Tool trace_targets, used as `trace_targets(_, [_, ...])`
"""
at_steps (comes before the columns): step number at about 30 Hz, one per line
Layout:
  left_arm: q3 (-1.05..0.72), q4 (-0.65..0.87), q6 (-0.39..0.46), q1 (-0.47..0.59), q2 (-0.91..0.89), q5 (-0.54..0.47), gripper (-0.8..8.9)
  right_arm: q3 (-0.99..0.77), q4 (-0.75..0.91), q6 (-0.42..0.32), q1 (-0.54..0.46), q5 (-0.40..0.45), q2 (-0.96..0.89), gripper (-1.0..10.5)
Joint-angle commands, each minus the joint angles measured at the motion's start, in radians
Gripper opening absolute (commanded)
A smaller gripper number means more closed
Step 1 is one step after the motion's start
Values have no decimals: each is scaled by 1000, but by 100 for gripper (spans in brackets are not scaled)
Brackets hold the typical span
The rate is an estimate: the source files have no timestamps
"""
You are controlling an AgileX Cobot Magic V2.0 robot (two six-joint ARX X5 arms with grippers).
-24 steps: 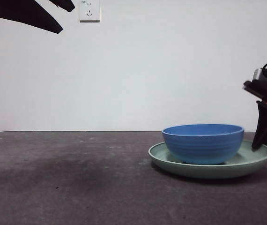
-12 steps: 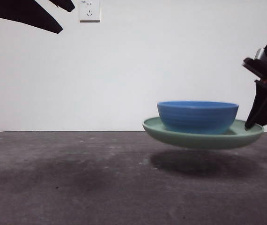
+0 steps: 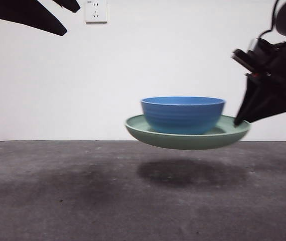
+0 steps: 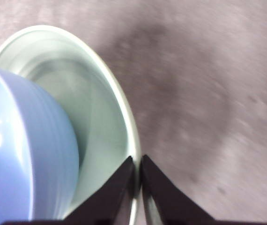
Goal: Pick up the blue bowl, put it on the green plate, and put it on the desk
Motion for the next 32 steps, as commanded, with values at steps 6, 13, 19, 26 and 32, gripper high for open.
trace_targets(6, [4,8,19,-5,8,3,190,76,49,86,105,32,51,10])
trace_targets(13, [3,7,18,-5,8,3,190,124,54,94,174,84,137,10])
trace_targets(19, [4,6,18,-5,8,3,190,144,97,120,195,85,224,10])
trace_targets(26, [3,6,18,-5,8,3,190,144,138,131,200,84,308,10])
trace_targets(32, [3,6,18,-5,8,3,190,144,140,129,200,84,341,11])
